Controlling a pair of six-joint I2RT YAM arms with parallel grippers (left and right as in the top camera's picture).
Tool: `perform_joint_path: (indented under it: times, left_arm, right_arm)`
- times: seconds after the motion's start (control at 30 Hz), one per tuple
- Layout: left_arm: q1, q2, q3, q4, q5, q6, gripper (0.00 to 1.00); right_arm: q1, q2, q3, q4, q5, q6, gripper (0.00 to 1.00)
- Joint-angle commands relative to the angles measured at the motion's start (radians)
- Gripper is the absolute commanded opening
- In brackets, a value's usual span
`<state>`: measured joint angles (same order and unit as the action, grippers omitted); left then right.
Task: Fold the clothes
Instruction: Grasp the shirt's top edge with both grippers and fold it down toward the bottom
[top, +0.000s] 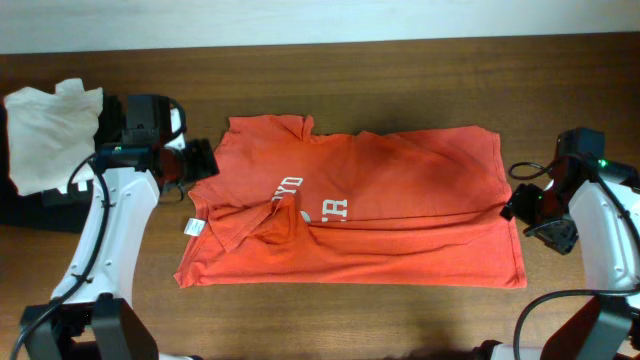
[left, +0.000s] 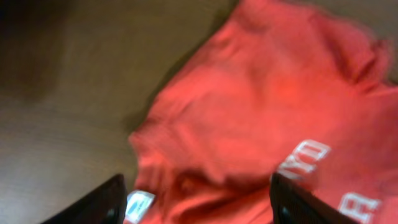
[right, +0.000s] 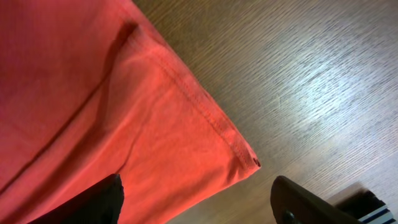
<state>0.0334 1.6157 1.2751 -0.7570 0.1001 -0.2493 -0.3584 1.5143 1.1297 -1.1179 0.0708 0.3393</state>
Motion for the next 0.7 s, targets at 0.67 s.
perform_joint_path:
  times: [0.67]
  left_arm:
    - [-0.040,0.669,0.301,0.539,0.200,0.027,0.63]
  right_arm:
    - [-0.002,-0.016,0.017,-0.016,-0.027,-0.047,0.82]
